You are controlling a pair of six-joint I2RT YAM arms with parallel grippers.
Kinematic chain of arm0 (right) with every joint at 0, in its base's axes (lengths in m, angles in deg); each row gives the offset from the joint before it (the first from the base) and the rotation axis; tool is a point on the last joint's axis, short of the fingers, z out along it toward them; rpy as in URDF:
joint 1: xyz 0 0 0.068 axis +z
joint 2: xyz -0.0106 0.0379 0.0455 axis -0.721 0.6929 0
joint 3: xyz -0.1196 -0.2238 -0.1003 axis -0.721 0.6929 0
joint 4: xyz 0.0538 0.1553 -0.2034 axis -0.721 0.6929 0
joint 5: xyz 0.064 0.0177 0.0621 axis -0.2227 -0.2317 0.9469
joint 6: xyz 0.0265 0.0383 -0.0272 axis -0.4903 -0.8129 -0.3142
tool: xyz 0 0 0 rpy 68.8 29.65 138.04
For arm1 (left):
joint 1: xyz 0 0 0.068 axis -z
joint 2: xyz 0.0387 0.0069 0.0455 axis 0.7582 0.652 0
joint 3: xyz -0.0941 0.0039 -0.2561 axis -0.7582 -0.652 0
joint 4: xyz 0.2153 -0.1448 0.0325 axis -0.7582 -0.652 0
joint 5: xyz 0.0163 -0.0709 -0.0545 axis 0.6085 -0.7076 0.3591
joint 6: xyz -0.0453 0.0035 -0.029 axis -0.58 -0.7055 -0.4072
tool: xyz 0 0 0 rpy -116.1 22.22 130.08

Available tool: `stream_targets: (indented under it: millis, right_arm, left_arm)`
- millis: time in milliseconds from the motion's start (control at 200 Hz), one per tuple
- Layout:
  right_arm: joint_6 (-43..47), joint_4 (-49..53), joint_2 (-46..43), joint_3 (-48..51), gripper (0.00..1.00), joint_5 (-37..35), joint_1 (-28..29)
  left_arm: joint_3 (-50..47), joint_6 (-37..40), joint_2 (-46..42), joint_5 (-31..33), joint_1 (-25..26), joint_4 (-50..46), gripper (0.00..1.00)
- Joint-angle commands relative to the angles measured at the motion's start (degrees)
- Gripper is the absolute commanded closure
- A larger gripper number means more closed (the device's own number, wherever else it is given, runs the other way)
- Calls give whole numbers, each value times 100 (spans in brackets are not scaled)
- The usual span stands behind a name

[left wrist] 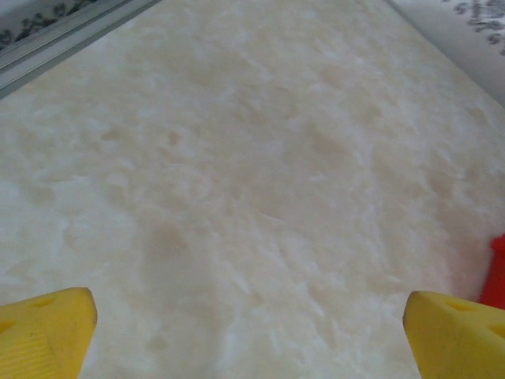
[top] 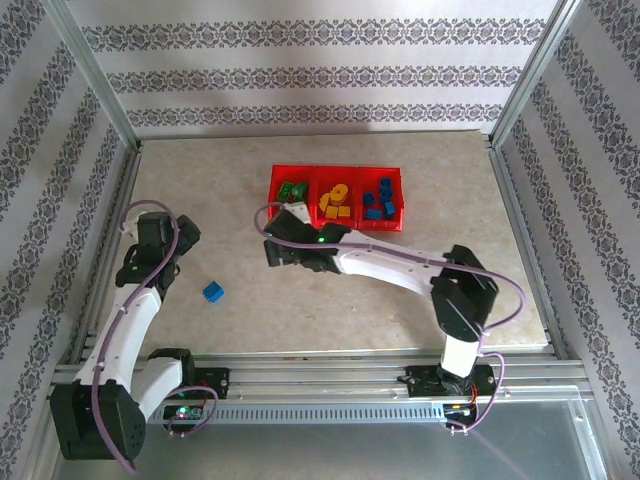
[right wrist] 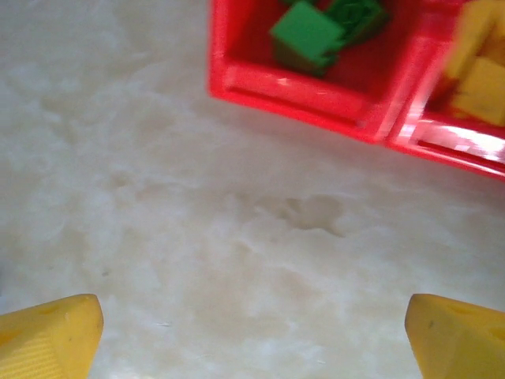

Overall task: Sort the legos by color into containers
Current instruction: Pick up the lego from the bottom-left of the table.

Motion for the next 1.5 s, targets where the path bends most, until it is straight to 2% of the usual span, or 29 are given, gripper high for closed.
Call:
stream_targets:
  millis: [0, 110, 325, 744, 1209, 1494]
  right_arm:
    - [335, 93, 409, -506, 2, 287, 256]
    - [575, 85, 833, -949, 3, 567, 459]
    - [1126, 167, 1671, -1929, 5, 926, 841]
    - [1793, 582, 2970, -3422, 8, 1436, 1089]
    - [1948, 1159, 4025, -4657, 15, 1494, 1111]
    - [1879, 1210, 4356, -4975, 22, 1634, 1010]
  left_arm:
    - [-240, -212, 21, -282, -392, -195, 0]
    - [-475, -355, 27, -571, -744, -106, 0]
    - [-746, -461, -214, -538, -1067, -113, 0]
    - [-974, -421, -729, -149, -1140, -186, 0]
    - [-985, -411, -572, -139, -1166, -78, 0]
    - [-1034, -462, -462, -223, -1166, 49, 0]
